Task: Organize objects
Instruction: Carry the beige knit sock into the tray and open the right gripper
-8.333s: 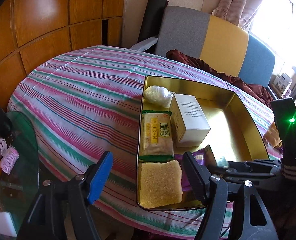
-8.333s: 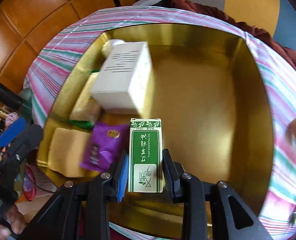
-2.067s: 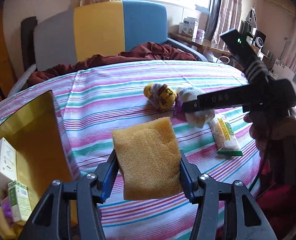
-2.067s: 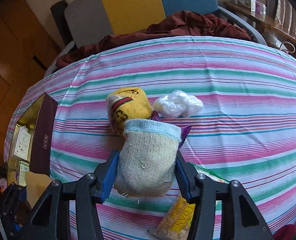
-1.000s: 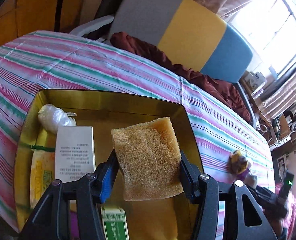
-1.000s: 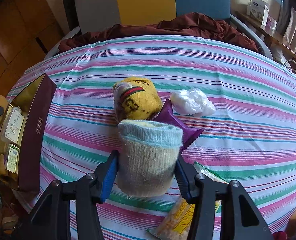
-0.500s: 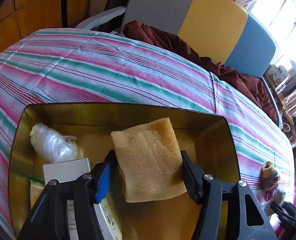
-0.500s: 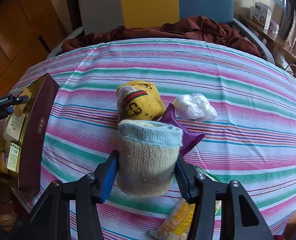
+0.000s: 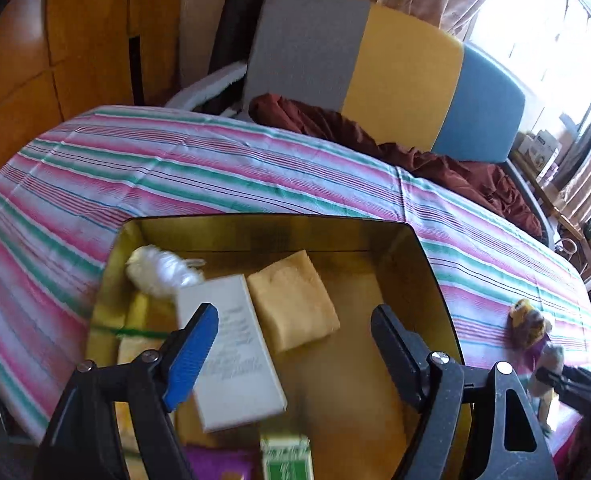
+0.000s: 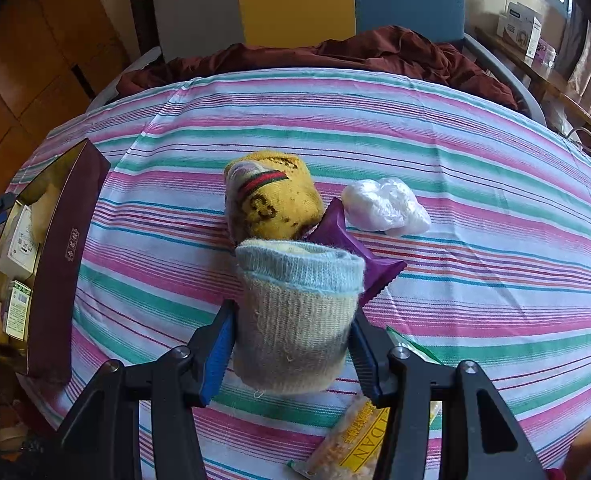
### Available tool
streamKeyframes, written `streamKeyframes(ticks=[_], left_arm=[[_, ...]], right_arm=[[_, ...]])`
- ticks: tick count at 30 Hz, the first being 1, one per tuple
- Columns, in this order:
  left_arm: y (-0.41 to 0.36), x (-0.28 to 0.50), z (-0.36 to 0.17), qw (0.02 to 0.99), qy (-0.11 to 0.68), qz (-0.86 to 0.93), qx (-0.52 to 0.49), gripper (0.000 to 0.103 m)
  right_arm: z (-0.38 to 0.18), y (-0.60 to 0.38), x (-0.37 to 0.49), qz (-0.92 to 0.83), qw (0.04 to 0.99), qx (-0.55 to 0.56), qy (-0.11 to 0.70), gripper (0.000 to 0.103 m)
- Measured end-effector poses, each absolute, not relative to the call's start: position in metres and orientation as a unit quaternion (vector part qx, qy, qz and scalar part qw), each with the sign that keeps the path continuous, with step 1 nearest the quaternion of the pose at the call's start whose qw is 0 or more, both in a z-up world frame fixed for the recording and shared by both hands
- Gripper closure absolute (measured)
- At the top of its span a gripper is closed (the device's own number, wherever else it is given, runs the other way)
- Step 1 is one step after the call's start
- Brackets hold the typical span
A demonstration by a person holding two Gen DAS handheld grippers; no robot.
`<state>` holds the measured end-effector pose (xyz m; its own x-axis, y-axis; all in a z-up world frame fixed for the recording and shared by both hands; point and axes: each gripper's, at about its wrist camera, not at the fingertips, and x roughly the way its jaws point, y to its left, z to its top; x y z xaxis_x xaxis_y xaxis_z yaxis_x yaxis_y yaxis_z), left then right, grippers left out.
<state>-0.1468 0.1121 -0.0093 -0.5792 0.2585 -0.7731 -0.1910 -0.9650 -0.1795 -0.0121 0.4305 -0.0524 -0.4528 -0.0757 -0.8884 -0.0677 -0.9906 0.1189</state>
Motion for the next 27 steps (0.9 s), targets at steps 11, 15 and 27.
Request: streamKeyframes(ticks=[11,15,27], left_arm=[[0.044,-0.070,-0.005,0.110,-0.038,0.908,-0.403,0.023],[0.033,-0.058,-0.007,0.105,-0.034,0.912,-0.395,0.023],[-0.006,-0.040,-0.014,0.093,-0.066,0.912,-0.395,0.022]], right_arm=[[-0.013,0.401,-0.001,-0.871,0.023,0.482,-0.087,0.050],[0.012,0.346,-0.007,-0.879,0.077,0.466,-0.061,0.050],[-0.012,0.161,-0.067,-0.833,0.183,0.522,-0.001,0.050]])
